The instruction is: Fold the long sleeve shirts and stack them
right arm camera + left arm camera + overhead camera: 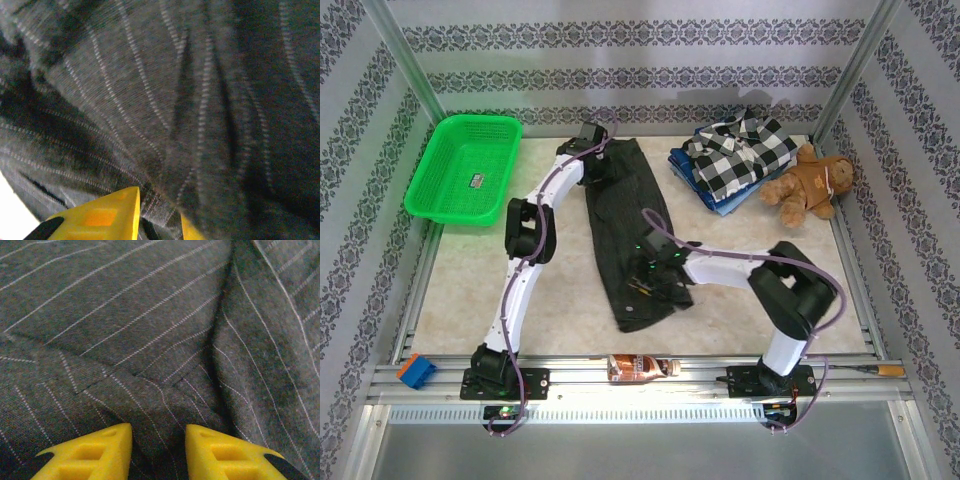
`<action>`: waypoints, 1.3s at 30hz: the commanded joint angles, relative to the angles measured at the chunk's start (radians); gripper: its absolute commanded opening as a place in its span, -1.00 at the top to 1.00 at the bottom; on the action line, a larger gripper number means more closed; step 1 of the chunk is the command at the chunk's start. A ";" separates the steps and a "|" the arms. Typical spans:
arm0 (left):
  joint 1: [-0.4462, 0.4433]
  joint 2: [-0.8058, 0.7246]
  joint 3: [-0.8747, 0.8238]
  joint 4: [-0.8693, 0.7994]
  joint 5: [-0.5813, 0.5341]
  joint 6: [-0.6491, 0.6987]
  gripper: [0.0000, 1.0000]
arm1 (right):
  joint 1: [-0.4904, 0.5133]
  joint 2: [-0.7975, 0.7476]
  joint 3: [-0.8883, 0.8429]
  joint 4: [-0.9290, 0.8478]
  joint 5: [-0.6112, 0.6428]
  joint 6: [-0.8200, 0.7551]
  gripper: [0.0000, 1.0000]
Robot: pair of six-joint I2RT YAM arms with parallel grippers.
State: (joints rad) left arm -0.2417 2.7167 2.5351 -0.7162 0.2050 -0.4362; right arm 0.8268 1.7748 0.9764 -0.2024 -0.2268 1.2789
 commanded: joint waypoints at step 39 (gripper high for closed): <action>-0.192 -1.635 -1.956 0.018 0.371 -0.456 -0.22 | 0.038 -0.256 -0.129 -0.456 -0.145 -0.491 -0.24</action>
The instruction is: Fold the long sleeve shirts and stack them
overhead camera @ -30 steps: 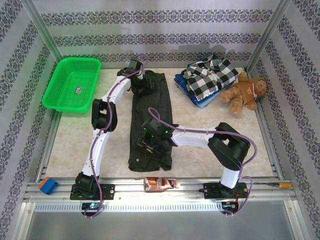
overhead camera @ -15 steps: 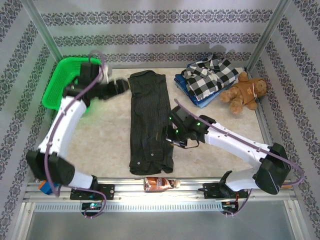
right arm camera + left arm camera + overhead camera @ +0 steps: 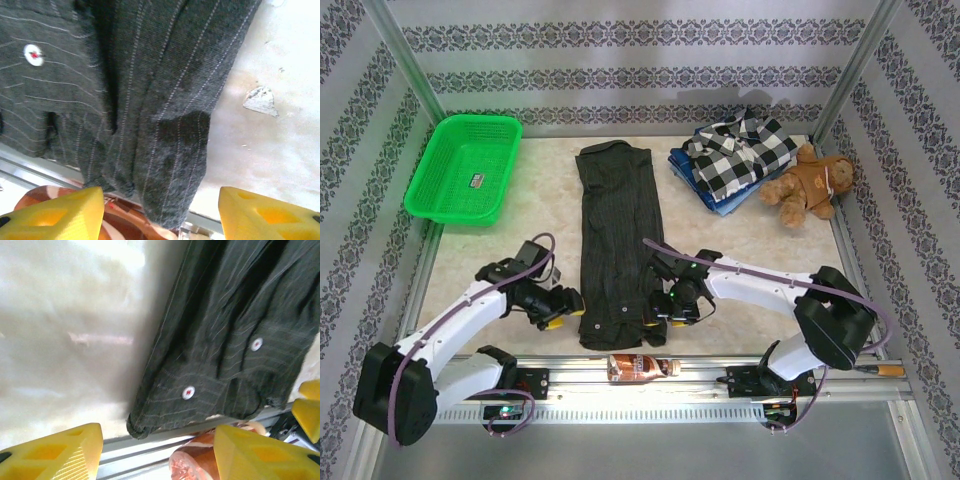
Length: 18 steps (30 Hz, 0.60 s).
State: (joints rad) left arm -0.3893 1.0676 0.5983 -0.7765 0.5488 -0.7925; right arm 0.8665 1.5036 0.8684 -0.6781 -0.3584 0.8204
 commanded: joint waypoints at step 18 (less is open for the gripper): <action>-0.162 0.322 -0.075 0.446 0.115 -0.203 0.02 | -0.007 0.145 0.013 0.107 -0.101 -0.064 0.12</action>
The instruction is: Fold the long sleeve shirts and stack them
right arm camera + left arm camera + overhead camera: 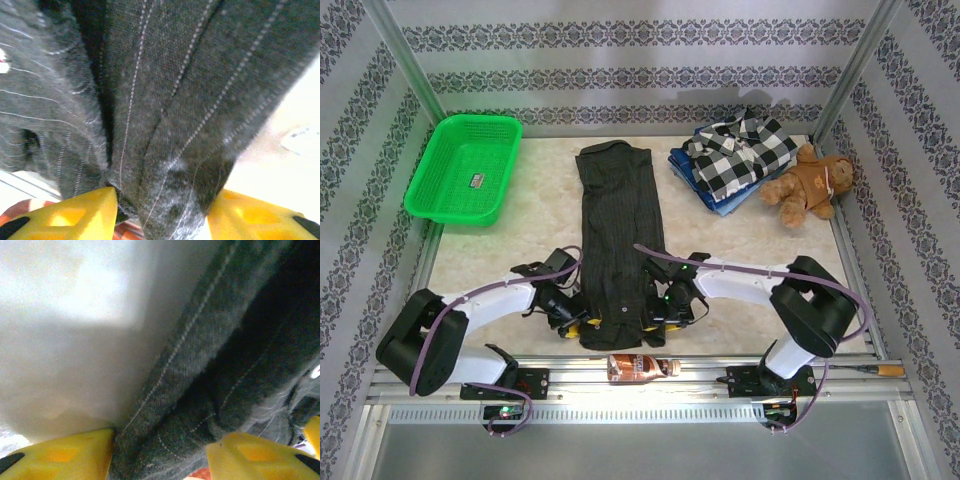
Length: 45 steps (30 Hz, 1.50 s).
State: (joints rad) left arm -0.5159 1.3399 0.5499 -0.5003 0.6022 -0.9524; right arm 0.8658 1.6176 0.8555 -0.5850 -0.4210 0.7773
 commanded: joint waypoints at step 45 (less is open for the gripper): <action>0.409 0.788 0.992 0.229 0.054 0.017 0.89 | -0.602 0.856 1.369 -0.187 -0.324 -0.106 0.71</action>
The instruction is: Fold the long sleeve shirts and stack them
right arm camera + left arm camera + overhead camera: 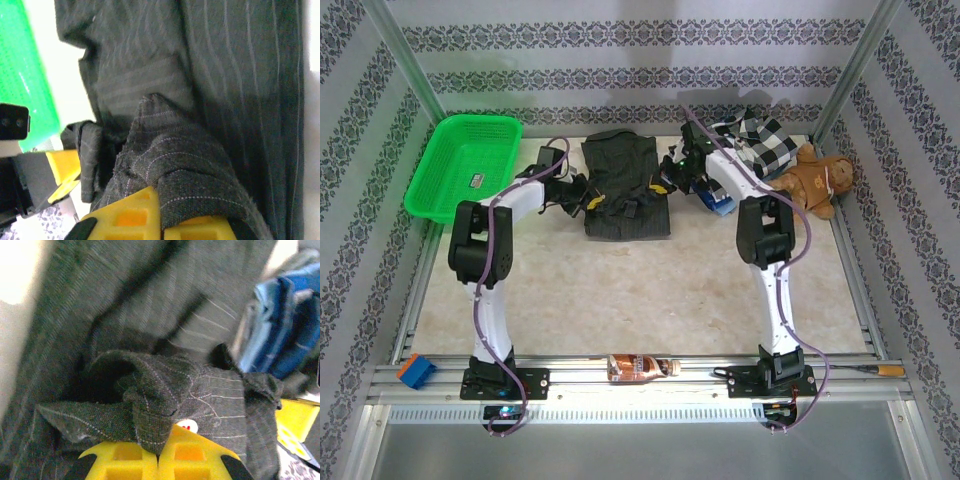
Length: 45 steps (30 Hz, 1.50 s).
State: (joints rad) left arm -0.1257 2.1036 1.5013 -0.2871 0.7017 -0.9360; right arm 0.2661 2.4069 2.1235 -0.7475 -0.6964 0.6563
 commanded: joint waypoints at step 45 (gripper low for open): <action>-0.063 -0.418 -0.562 0.332 -0.255 -0.088 -0.07 | 0.280 -0.251 -0.606 0.223 0.354 0.197 0.47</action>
State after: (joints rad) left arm -0.2478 1.7386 0.9714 -0.0132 0.4095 -1.0508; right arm 0.4957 2.2028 1.6249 -0.5751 -0.3256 0.6495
